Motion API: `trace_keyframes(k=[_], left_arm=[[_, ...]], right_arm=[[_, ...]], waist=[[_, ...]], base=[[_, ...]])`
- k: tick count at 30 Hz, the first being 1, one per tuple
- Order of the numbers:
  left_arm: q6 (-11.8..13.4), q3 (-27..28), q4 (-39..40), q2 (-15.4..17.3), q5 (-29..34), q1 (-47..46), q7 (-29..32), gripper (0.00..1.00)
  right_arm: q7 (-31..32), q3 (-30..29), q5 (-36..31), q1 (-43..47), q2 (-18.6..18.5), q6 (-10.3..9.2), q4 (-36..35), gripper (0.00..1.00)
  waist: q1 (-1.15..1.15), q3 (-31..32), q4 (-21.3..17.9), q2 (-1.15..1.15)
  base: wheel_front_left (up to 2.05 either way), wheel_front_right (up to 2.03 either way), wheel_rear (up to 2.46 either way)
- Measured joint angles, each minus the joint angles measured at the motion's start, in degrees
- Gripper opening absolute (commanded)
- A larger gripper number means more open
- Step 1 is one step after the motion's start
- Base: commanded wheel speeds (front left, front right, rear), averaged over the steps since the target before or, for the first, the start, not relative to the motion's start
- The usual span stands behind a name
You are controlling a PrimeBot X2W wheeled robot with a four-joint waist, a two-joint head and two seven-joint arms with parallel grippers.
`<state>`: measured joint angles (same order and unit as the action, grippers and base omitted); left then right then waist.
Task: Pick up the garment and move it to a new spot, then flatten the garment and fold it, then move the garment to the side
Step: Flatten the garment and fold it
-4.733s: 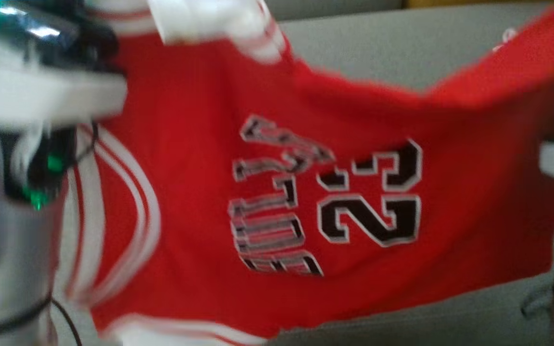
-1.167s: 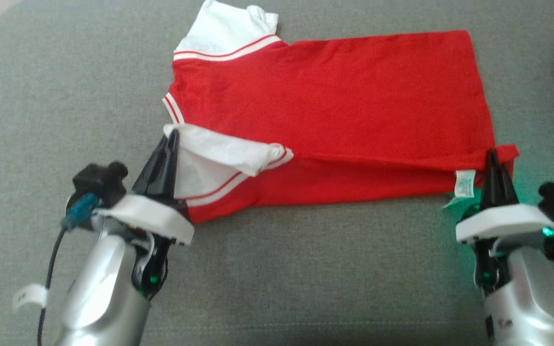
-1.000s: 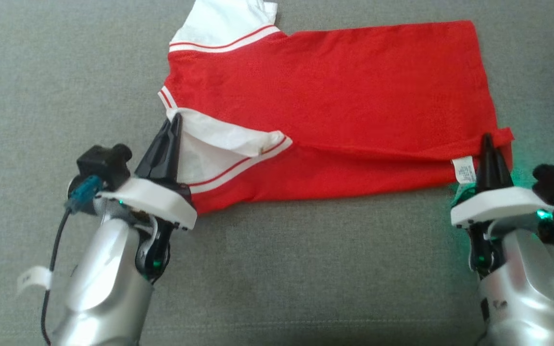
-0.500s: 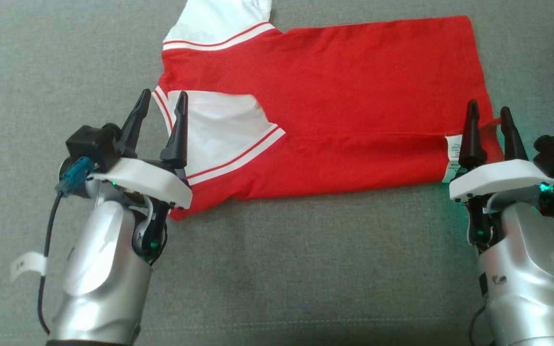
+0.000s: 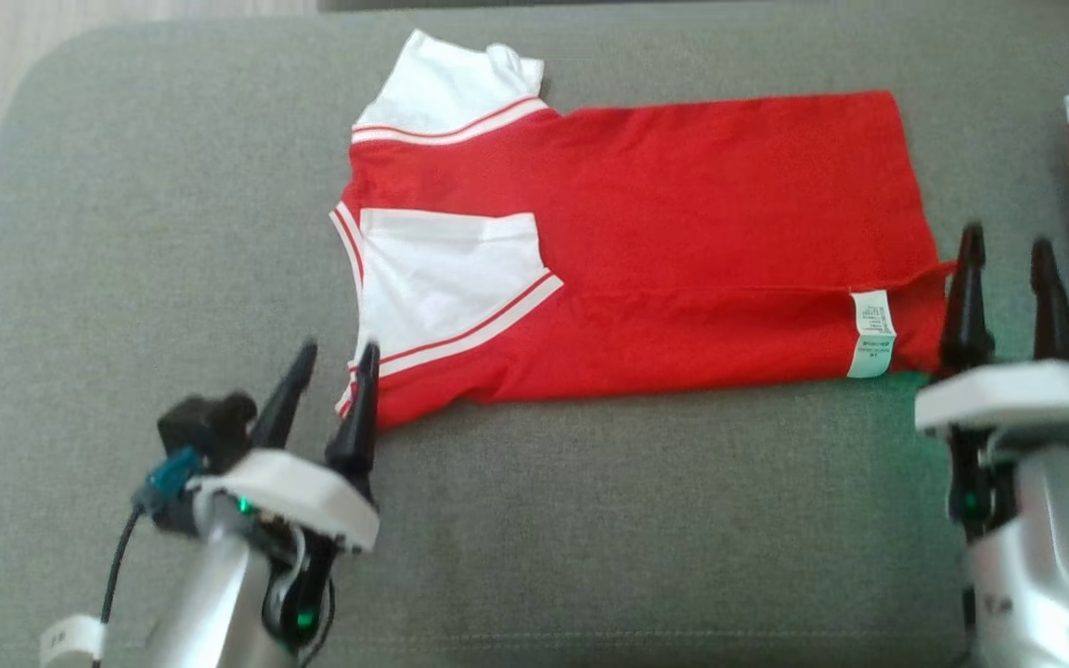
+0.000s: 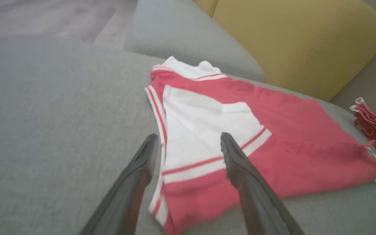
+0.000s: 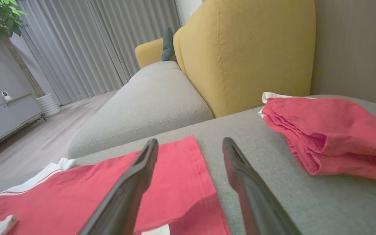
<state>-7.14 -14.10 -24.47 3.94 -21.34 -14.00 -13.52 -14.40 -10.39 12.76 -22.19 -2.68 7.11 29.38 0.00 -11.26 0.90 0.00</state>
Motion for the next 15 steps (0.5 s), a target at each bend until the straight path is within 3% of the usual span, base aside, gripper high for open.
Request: trace_keyframes(k=[4,9,15], left_arm=[[0.1,0.2,-0.5,0.7,-2.8,3.2,5.4,1.0],[2.4,0.6,-1.0,1.0,-4.6,4.6,11.8,1.0],[4.4,2.3,-1.2,1.1,-6.5,4.4,14.8,1.0]], right_arm=[[0.0,-0.3,-0.7,5.2,0.0,0.0,-3.3,1.0],[0.0,-0.2,0.5,8.5,0.1,0.0,-5.6,1.0],[0.0,1.1,1.0,9.0,0.1,0.0,-7.0,1.0]], waist=[[0.0,1.3,0.1,0.0],[0.0,1.1,-0.8,0.0],[0.0,-0.3,-2.4,0.0]], base=[[0.0,0.0,0.0],[0.0,0.0,0.0],[0.0,0.0,0.0]])
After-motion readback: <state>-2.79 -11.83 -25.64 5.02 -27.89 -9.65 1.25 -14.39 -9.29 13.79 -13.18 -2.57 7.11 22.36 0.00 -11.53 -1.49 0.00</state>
